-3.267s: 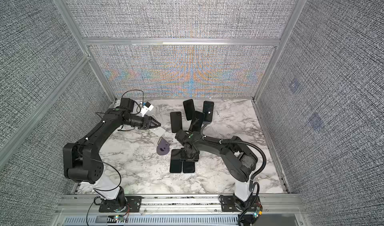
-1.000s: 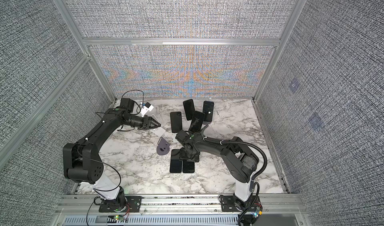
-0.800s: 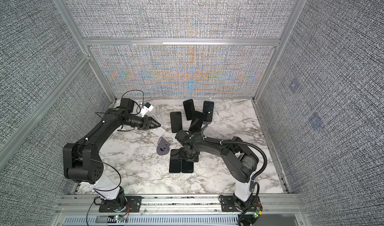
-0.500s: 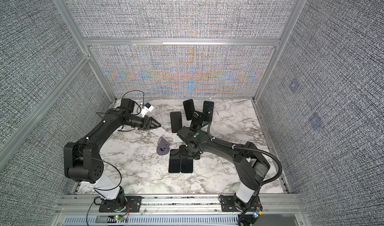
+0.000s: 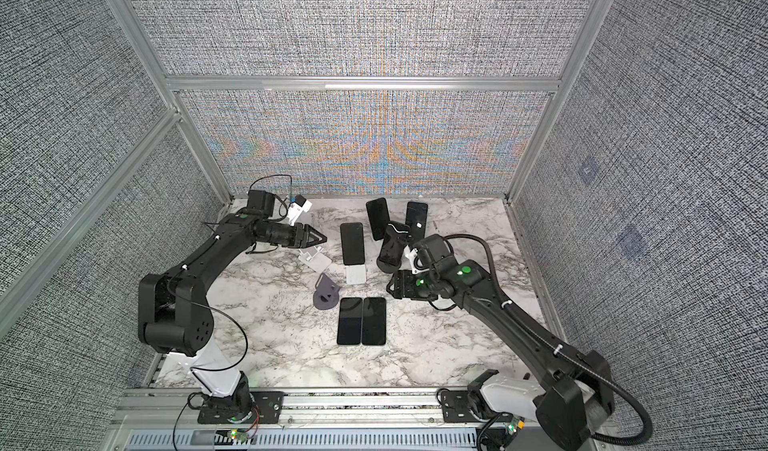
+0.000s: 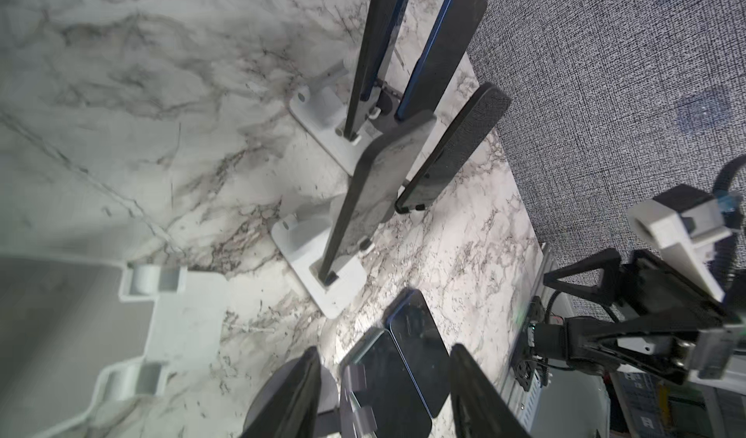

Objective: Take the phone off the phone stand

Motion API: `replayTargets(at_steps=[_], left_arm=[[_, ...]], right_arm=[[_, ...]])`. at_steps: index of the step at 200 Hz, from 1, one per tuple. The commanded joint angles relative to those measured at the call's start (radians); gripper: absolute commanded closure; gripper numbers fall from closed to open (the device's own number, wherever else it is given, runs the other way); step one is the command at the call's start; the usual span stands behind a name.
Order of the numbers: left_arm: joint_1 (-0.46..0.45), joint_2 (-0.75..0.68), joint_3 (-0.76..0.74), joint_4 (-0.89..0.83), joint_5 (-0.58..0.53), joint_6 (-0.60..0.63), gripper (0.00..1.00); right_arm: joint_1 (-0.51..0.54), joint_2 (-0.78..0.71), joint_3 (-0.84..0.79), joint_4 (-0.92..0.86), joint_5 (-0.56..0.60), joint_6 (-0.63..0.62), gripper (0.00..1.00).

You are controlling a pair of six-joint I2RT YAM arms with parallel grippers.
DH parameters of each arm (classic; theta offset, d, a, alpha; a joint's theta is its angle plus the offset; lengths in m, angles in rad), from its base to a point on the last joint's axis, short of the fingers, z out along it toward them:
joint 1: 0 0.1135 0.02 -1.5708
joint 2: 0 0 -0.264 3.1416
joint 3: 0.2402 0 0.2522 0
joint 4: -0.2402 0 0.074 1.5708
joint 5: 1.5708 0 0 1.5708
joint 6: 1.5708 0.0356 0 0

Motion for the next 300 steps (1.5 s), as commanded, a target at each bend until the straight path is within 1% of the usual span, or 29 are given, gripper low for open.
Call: replayTargets(at_steps=[1, 12, 23, 33, 45, 70, 91, 112, 124, 146, 160, 163, 181, 201, 227, 257, 279, 300], left_arm=[[0.000, 0.039, 0.038, 0.090, -0.002, 0.015, 0.45], [-0.005, 0.081, 0.090, 0.073, -0.017, 0.020, 0.45], [-0.012, 0.125, 0.164, -0.012, -0.026, 0.065, 0.44], [-0.021, 0.145, 0.193, -0.024, -0.030, 0.090, 0.40], [-0.027, 0.152, 0.190, 0.020, -0.027, 0.092, 0.34], [-0.035, 0.180, 0.206, 0.074, -0.005, 0.075, 0.29], [-0.051, 0.207, 0.233, 0.079, 0.003, 0.091, 0.26], [-0.063, 0.225, 0.252, 0.089, 0.020, 0.101, 0.26], [-0.069, 0.263, 0.259, 0.099, 0.037, 0.103, 0.26], [-0.086, 0.282, 0.257, 0.109, 0.059, 0.120, 0.28], [-0.093, 0.294, 0.259, 0.109, 0.059, 0.133, 0.31], [-0.096, 0.296, 0.259, 0.113, 0.061, 0.133, 0.32], [-0.097, 0.310, 0.252, 0.147, 0.082, 0.114, 0.35], [-0.102, 0.323, 0.251, 0.177, 0.100, 0.088, 0.43], [-0.106, 0.340, 0.260, 0.167, 0.123, 0.092, 0.51], [-0.107, 0.339, 0.245, 0.180, 0.141, 0.093, 0.64], [-0.109, 0.346, 0.247, 0.171, 0.168, 0.106, 0.80], [-0.110, 0.346, 0.249, 0.156, 0.166, 0.120, 0.91]], right_arm=[[-0.078, -0.040, -0.006, -0.050, -0.185, -0.098, 0.28], [-0.116, -0.056, -0.008, -0.058, -0.256, -0.126, 0.28], [-0.134, -0.073, -0.012, -0.054, -0.302, -0.160, 0.28], [-0.143, -0.088, -0.017, -0.053, -0.317, -0.184, 0.29], [-0.152, -0.111, -0.027, -0.047, -0.335, -0.206, 0.29], [-0.170, -0.147, -0.040, -0.047, -0.351, -0.231, 0.30], [-0.181, -0.164, -0.040, -0.045, -0.352, -0.242, 0.30], [-0.187, -0.162, -0.039, -0.049, -0.353, -0.249, 0.30], [-0.188, -0.158, -0.039, -0.052, -0.352, -0.252, 0.30], [-0.190, -0.155, -0.040, -0.064, -0.341, -0.258, 0.31], [-0.192, -0.152, -0.039, -0.069, -0.338, -0.260, 0.31], [-0.192, -0.152, -0.067, -0.070, -0.338, -0.259, 0.31], [-0.194, -0.147, -0.073, -0.078, -0.332, -0.261, 0.31], [-0.196, -0.138, -0.080, -0.078, -0.335, -0.263, 0.31], [-0.200, -0.125, -0.097, -0.066, -0.342, -0.258, 0.32], [-0.202, -0.107, -0.099, -0.060, -0.343, -0.256, 0.32], [-0.202, -0.093, -0.104, -0.050, -0.351, -0.255, 0.32], [-0.204, -0.086, -0.117, -0.026, -0.374, -0.251, 0.32]])
